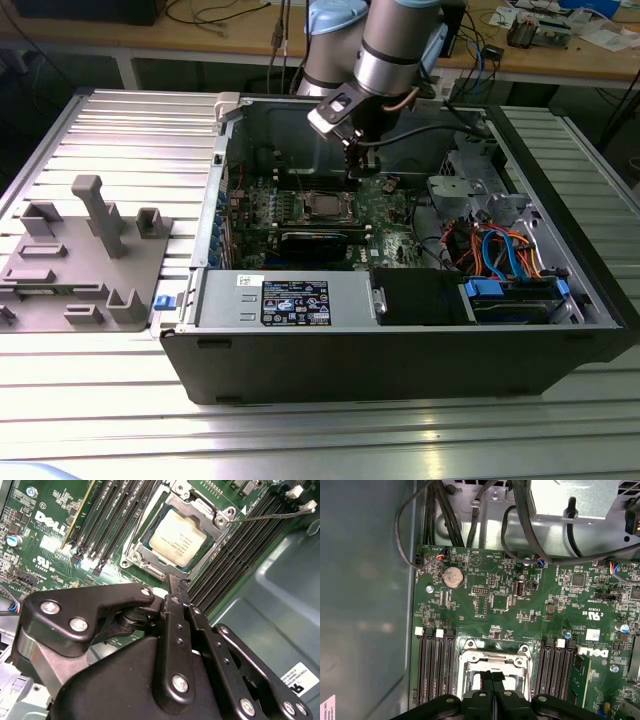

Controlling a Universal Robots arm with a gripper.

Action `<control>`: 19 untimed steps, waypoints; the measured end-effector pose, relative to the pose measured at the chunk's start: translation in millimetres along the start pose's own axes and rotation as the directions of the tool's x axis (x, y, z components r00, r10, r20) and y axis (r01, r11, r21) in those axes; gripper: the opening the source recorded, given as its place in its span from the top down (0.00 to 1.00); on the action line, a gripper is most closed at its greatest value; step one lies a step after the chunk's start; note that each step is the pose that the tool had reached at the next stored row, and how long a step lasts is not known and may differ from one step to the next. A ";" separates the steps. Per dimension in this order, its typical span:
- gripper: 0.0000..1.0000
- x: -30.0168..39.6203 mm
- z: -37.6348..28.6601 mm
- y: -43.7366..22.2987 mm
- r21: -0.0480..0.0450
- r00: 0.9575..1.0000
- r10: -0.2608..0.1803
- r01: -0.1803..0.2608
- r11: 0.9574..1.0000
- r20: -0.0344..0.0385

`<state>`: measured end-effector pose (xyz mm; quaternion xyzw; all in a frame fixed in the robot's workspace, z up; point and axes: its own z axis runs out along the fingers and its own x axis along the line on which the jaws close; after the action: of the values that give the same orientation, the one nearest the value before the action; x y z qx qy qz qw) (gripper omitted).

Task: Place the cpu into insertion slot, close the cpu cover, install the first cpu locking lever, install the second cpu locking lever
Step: 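Close the cpu cover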

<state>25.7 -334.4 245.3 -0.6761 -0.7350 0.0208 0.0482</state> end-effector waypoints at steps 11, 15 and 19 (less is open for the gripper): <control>0.89 0.5 1.0 -6.4 0.000 1.000 0.000 0.000 1.000 0.000; 0.89 0.9 1.8 -10.6 0.000 1.000 0.000 0.000 1.000 0.000; 0.89 1.0 2.1 -12.5 0.000 1.000 0.000 0.000 1.000 0.000</control>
<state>13.0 -334.4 244.5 -0.6761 -0.7350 0.0207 0.0482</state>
